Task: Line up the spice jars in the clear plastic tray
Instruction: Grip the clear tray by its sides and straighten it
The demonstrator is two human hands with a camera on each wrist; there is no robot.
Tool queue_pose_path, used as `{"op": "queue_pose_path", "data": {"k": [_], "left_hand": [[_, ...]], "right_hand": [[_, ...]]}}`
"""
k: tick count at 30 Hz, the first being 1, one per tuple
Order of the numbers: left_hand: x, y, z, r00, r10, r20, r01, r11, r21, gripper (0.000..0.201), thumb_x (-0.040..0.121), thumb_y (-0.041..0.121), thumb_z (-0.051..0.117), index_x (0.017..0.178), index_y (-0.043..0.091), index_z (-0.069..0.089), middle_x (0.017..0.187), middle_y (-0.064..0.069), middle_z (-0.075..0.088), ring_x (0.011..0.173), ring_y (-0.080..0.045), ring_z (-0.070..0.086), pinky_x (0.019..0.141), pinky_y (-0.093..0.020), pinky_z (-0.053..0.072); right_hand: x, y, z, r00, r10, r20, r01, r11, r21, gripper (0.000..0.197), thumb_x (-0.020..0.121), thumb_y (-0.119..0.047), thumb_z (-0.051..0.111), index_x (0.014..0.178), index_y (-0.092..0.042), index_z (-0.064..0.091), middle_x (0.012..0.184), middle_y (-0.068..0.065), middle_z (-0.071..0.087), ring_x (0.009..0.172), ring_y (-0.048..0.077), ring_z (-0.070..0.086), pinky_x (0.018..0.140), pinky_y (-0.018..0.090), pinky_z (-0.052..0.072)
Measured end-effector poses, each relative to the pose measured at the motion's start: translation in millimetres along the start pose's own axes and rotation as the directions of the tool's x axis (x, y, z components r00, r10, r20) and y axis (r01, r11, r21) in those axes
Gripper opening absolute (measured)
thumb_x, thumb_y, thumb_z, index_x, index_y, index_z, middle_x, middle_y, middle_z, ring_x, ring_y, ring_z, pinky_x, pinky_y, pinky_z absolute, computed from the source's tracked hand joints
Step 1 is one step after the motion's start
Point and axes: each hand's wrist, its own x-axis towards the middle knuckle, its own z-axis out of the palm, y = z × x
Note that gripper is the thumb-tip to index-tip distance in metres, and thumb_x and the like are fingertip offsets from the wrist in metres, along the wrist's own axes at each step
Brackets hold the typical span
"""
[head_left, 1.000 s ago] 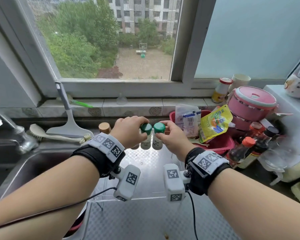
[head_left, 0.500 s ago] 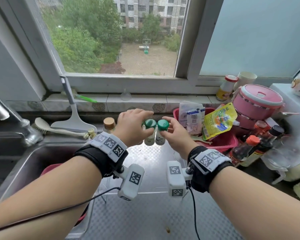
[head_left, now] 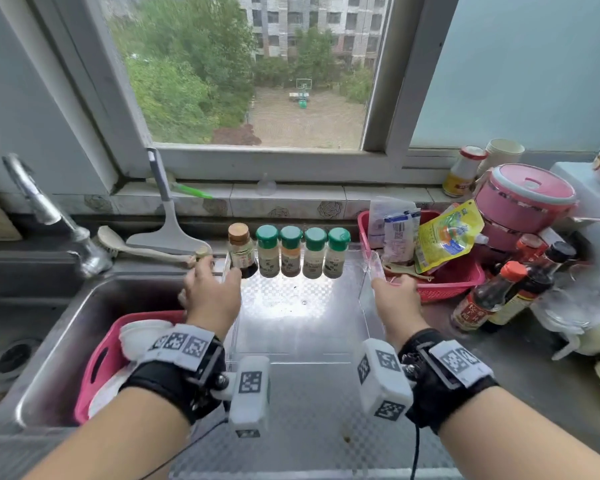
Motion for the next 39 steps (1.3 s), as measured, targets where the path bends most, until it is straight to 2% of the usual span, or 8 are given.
{"op": "queue_pose_path", "data": {"k": [5,13,17,21,28,31,35,39], "left_hand": [[-14,-31,15,0.986,-0.118,0.114,0.113,0.993,0.043,0.068,0.085,0.031,0.048,0.147,0.018,0.027,0.152,-0.016,0.029,0.134,-0.041,0.032,0.110,-0.049,0.030],[-17,-29,17,0.991,-0.072,0.113,0.075,0.997,-0.019,0.068,0.083,0.026,0.048,0.147,0.013,0.027,0.147,-0.018,0.037,0.131,-0.039,0.039,0.108,-0.050,0.034],[-8,-23,17,0.988,-0.075,0.135,0.083,0.995,-0.059,0.072,0.074,0.031,0.045,0.143,0.016,0.033,0.141,-0.017,0.043,0.124,-0.040,0.045,0.105,-0.053,0.038],[13,-16,21,0.987,-0.065,0.144,0.076,0.995,-0.069,0.077,0.063,0.036,0.040,0.138,0.015,0.040,0.137,-0.019,0.050,0.119,-0.041,0.049,0.101,-0.055,0.041],[40,5,24,0.985,-0.036,0.166,0.058,0.990,-0.128,0.070,0.078,0.023,0.047,0.146,0.014,0.030,0.143,-0.017,0.046,0.124,-0.037,0.048,0.103,-0.047,0.040],[55,11,29,0.984,-0.043,0.174,0.068,0.988,-0.141,0.067,0.085,0.018,0.046,0.148,0.014,0.025,0.147,-0.015,0.041,0.128,-0.036,0.044,0.101,-0.042,0.037],[70,19,35,0.985,-0.012,0.171,0.038,0.988,-0.150,0.072,0.085,0.019,0.047,0.151,0.015,0.019,0.156,-0.012,0.029,0.140,-0.033,0.032,0.110,-0.045,0.031],[83,26,38,0.985,-0.004,0.173,0.028,0.990,-0.137,0.074,0.084,0.021,0.048,0.152,0.015,0.018,0.158,-0.011,0.027,0.142,-0.032,0.030,0.111,-0.046,0.030]], "right_hand": [[-19,14,10,0.993,0.077,0.088,-0.085,0.992,0.094,0.077,0.077,-0.032,0.052,0.147,-0.011,0.027,0.148,0.013,0.036,0.131,0.037,0.038,0.105,0.053,0.037],[-19,11,18,0.999,0.019,0.037,-0.025,0.988,0.151,0.083,0.059,-0.042,0.047,0.137,-0.015,0.044,0.138,0.010,0.050,0.126,0.035,0.047,0.103,0.056,0.041],[-19,-1,16,0.997,0.022,0.070,-0.035,0.981,0.189,0.067,0.080,-0.026,0.051,0.145,-0.018,0.037,0.146,0.008,0.043,0.130,0.031,0.043,0.104,0.045,0.040],[0,-6,17,0.996,-0.016,0.091,-0.006,0.971,0.240,0.056,0.089,-0.016,0.049,0.144,-0.016,0.039,0.145,0.010,0.043,0.116,0.025,0.045,0.086,0.033,0.034],[29,-23,34,0.993,-0.072,0.093,0.045,0.963,0.267,0.054,0.088,-0.025,0.051,0.140,-0.020,0.041,0.140,0.009,0.049,0.121,0.028,0.049,0.100,0.043,0.042],[44,-31,37,0.991,-0.074,0.115,0.040,0.962,0.269,0.050,0.091,-0.025,0.049,0.139,-0.019,0.040,0.128,0.005,0.051,0.109,0.023,0.051,0.090,0.039,0.041],[65,-39,41,0.990,-0.102,0.095,0.071,0.955,0.286,0.041,0.091,-0.020,0.050,0.132,-0.017,0.044,0.106,-0.001,0.055,0.083,0.010,0.051,0.075,0.032,0.039],[78,-44,47,0.990,-0.104,0.099,0.072,0.956,0.286,0.045,0.089,-0.023,0.051,0.133,-0.019,0.044,0.119,0.004,0.056,0.093,0.016,0.054,0.084,0.037,0.042]]}}
